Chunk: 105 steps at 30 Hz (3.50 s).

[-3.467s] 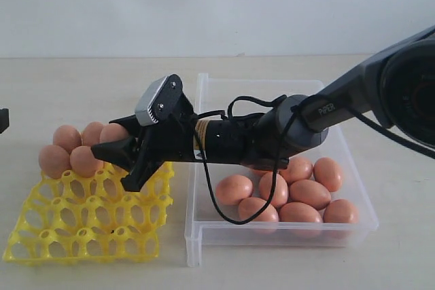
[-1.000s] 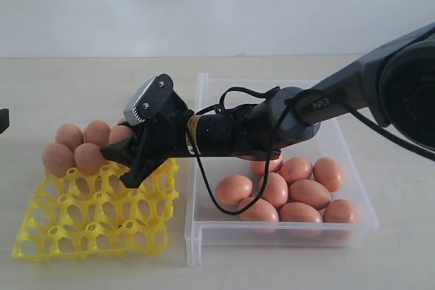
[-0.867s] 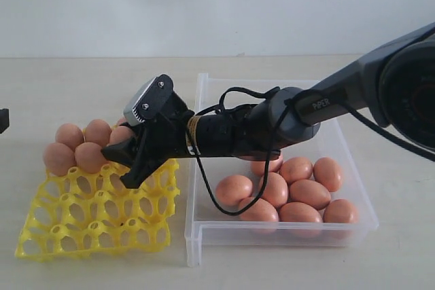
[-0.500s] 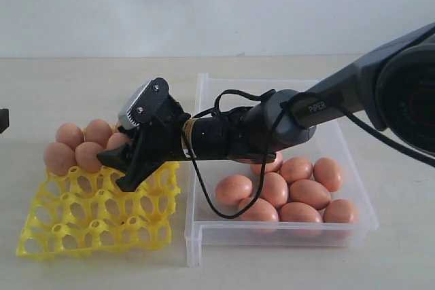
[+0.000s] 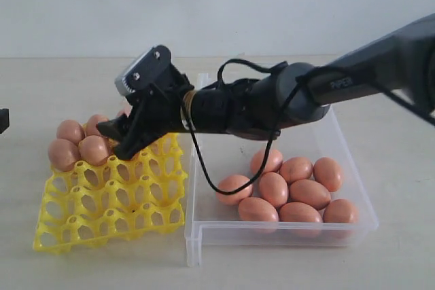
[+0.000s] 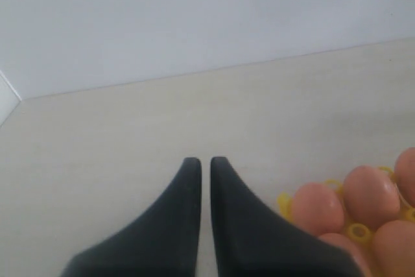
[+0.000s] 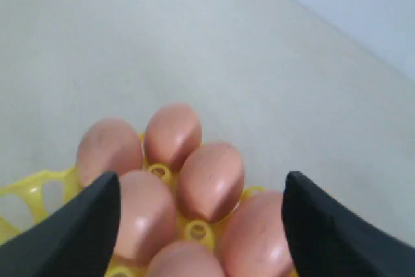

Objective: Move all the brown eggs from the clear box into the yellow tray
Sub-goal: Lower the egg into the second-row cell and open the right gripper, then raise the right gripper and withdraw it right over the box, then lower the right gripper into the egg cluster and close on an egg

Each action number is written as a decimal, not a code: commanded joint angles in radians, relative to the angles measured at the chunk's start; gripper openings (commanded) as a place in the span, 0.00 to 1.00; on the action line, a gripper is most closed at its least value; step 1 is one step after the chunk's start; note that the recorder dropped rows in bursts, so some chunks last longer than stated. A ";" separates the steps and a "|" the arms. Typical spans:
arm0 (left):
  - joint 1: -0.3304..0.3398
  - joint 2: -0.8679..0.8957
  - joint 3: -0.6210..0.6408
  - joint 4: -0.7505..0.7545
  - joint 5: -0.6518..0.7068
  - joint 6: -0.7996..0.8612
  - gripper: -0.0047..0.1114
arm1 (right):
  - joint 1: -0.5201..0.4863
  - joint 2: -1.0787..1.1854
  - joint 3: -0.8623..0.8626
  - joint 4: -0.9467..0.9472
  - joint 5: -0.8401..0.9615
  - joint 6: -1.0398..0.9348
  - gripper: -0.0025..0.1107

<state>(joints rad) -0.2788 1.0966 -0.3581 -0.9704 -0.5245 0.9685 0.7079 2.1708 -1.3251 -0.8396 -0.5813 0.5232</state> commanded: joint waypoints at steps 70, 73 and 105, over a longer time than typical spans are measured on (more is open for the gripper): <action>0.002 -0.008 0.003 0.001 0.141 -0.034 0.07 | -0.358 -0.295 -0.001 1.325 1.440 -1.188 0.02; 0.002 -0.008 0.003 0.001 0.141 -0.034 0.07 | -0.358 -0.295 -0.001 1.315 1.459 -1.185 0.02; 0.002 -0.008 0.003 0.003 0.133 -0.034 0.07 | -0.278 -0.251 -0.001 0.939 1.560 -1.294 0.49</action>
<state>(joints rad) -0.2788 1.0966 -0.3581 -0.9693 -0.3807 0.9438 0.4284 1.9243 -1.3251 0.1129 0.9546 -0.6677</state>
